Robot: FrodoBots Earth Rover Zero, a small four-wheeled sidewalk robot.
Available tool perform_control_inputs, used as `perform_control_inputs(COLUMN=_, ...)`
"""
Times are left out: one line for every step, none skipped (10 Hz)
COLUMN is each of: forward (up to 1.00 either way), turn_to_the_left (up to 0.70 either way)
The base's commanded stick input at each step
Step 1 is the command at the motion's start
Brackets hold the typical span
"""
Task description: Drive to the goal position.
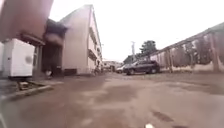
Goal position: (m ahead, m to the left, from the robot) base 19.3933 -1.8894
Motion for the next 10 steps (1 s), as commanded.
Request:
perform_control_inputs(forward=0.70, turn_to_the_left=0.00)
perform_control_inputs(forward=0.70, turn_to_the_left=0.00)
perform_control_inputs(forward=0.70, turn_to_the_left=0.00)
perform_control_inputs(forward=0.70, turn_to_the_left=0.00)
perform_control_inputs(forward=0.70, turn_to_the_left=0.00)
perform_control_inputs(forward=0.70, turn_to_the_left=0.00)
perform_control_inputs(forward=0.70, turn_to_the_left=0.00)
perform_control_inputs(forward=0.70, turn_to_the_left=0.00)
perform_control_inputs(forward=0.70, turn_to_the_left=0.00)
perform_control_inputs(forward=0.70, turn_to_the_left=0.00)
